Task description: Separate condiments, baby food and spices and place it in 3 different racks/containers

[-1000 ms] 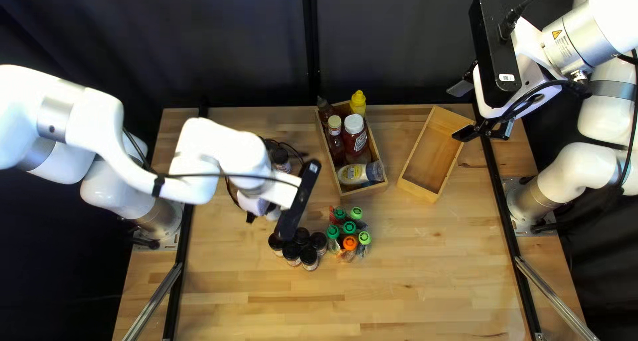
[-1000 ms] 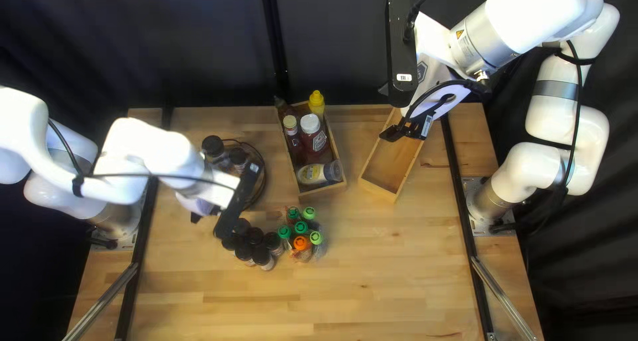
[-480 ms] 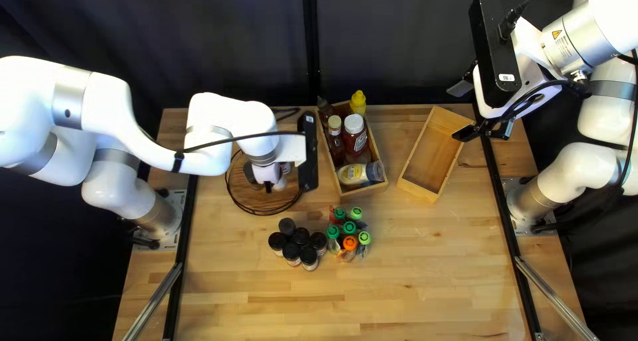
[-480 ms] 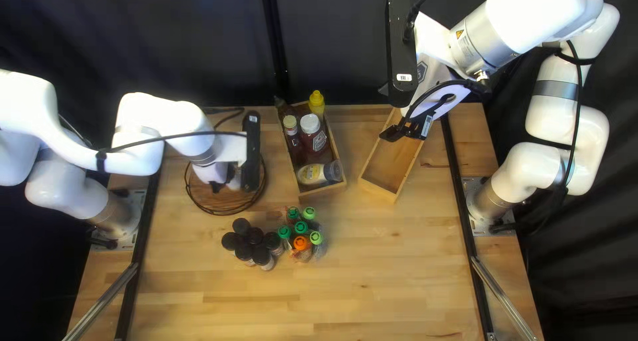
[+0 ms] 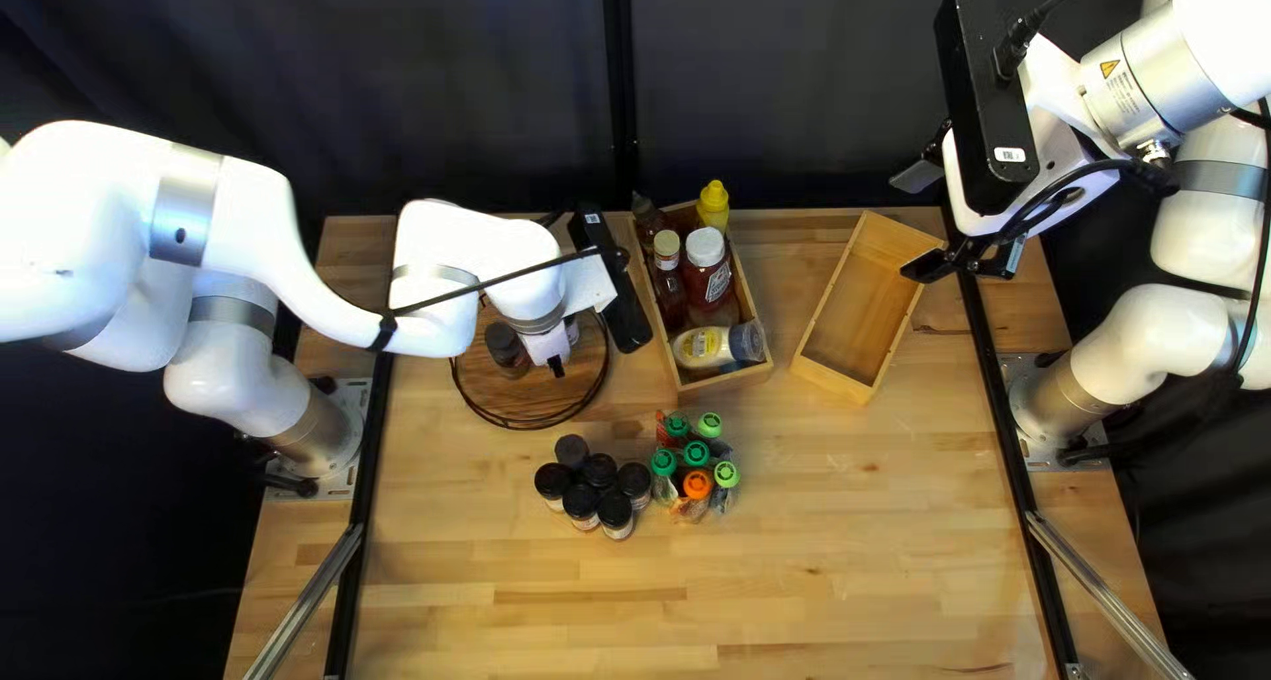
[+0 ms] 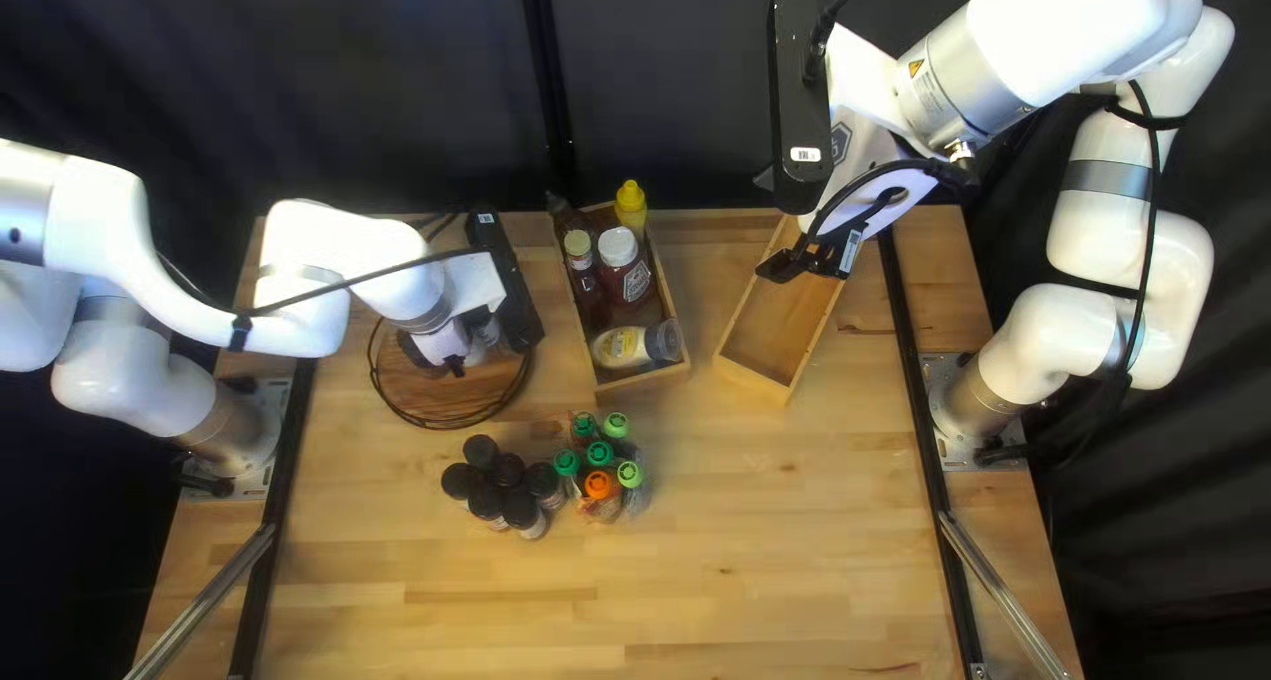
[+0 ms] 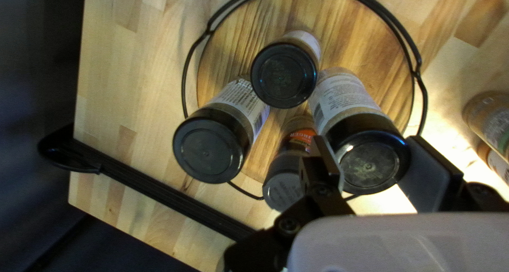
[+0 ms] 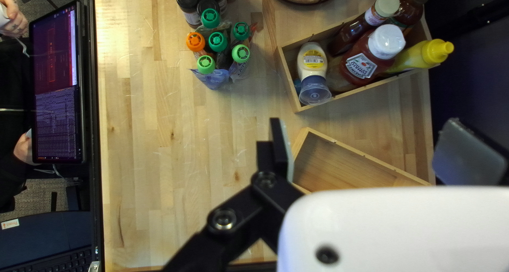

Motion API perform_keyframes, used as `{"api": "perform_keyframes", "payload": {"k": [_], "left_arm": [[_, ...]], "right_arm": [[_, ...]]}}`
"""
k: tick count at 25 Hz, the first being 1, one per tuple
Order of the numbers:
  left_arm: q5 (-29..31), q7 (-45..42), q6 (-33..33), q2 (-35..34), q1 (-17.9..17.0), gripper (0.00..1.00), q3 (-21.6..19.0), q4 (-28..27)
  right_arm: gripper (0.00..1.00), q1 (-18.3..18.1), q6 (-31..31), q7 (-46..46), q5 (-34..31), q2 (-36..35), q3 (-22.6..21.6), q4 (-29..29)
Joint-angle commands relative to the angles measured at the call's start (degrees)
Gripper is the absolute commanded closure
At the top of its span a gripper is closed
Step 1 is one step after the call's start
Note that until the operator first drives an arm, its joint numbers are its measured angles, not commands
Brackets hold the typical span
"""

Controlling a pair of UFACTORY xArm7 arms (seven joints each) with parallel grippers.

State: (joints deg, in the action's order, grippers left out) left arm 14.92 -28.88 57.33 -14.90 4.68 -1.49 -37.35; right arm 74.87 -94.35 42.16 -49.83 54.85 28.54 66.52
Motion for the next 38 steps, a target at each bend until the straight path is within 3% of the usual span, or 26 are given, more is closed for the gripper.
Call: {"api": "perform_keyframes", "payload": {"k": [1, 3, 4, 5, 6, 7, 8, 16, 23, 30, 38], "left_arm": [[-0.2, -0.9, -0.5, 0.2, -0.1, 1.00, -0.2, 0.7], [-0.4, -0.9, -0.5, 0.1, -0.2, 0.98, -0.3, 0.8], [-0.6, -0.7, -0.3, 0.0, -0.3, 0.90, -0.3, 0.8], [-0.8, -0.4, -0.1, -0.1, -0.4, 0.70, -0.3, 0.7], [-0.9, -0.1, 0.0, -0.1, -0.5, 0.35, -0.2, 0.7], [-1.2, 0.4, 0.3, -0.2, -0.6, 0.13, -0.2, 0.5], [-1.4, 0.7, 0.5, -0.2, -0.7, 0.00, -0.2, 0.4], [-3.7, 2.6, 4.9, -0.1, -2.4, 0.00, -1.2, -2.9], [-10.0, 10.7, 8.6, -2.2, -9.2, 0.00, -4.3, -5.0], [-14.6, 12.7, 6.2, -6.5, -15.5, 0.00, -8.5, 0.0], [-14.4, 1.2, -2.6, -6.7, -15.8, 0.00, -12.7, 7.0]], "right_arm": [[0.00, 0.0, 0.0, 0.0, 0.0, 0.0, 0.0, 0.0], [0.00, 0.0, 0.0, 0.0, 0.0, 0.0, 0.0, 0.0], [0.00, 0.0, 0.0, 0.0, 0.0, 0.0, 0.0, 0.0], [0.00, 0.0, 0.0, 0.0, 0.0, 0.0, 0.0, 0.0], [0.00, 0.0, 0.0, 0.0, 0.0, 0.0, 0.0, 0.0], [0.00, 0.0, 0.0, 0.0, 0.0, 0.0, 0.0, 0.0], [0.00, 0.0, 0.0, 0.0, 0.0, 0.0, 0.0, 0.0], [0.00, 0.0, 0.0, 0.0, 0.0, 0.0, 0.0, 0.0], [0.00, 0.0, 0.0, 0.0, 0.0, 0.0, 0.0, 0.0], [0.00, 0.0, 0.0, 0.0, 0.0, 0.0, 0.0, 0.0], [0.00, 0.0, 0.0, 0.0, 0.0, 0.0, 0.0, 0.0]]}}
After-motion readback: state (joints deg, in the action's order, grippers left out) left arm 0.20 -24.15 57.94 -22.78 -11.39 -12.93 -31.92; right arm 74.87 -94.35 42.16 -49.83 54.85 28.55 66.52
